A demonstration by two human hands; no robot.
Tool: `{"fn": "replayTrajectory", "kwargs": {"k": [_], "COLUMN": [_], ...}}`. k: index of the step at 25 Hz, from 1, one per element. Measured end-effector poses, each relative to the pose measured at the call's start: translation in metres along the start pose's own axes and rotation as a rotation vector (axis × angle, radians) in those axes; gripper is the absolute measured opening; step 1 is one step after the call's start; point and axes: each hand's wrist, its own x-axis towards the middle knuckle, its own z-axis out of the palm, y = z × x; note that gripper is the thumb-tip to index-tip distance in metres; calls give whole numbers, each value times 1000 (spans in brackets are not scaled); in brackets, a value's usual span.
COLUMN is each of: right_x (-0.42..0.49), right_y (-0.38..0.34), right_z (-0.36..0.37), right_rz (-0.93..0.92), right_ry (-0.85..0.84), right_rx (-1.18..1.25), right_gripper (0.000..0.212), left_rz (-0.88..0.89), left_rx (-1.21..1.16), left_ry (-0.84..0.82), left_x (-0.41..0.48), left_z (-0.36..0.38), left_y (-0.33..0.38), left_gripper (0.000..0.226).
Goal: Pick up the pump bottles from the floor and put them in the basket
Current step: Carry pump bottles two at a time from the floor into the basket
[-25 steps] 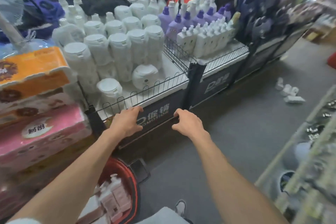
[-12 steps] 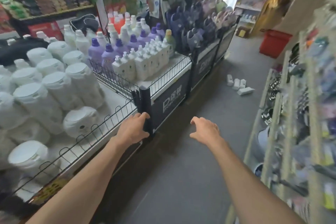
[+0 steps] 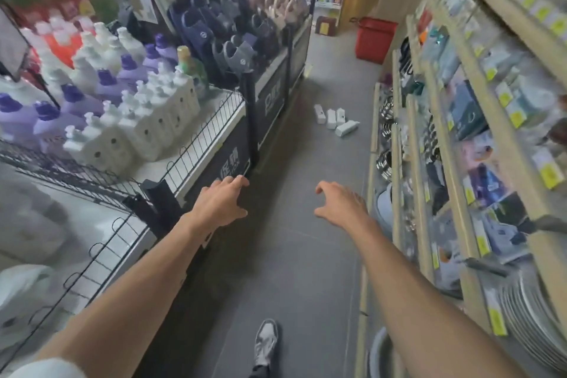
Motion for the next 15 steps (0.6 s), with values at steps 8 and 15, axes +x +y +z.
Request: {"fn": "replayTrajectory", "kwargs": {"k": [8,15], "right_x": [112,200], "right_y": [54,116], "right_z": [-38,-72], "right_rz": [157,252], "right_ry": [59,103], "right_rx": [20,54], "right_gripper": [52,51], "left_rz": [176,303], "left_rx": [59,109], "left_ry": [-16,-37], "left_x": [181,312], "left_z": [-24,-27], "left_y": [36,95], "left_gripper": [72,74]}}
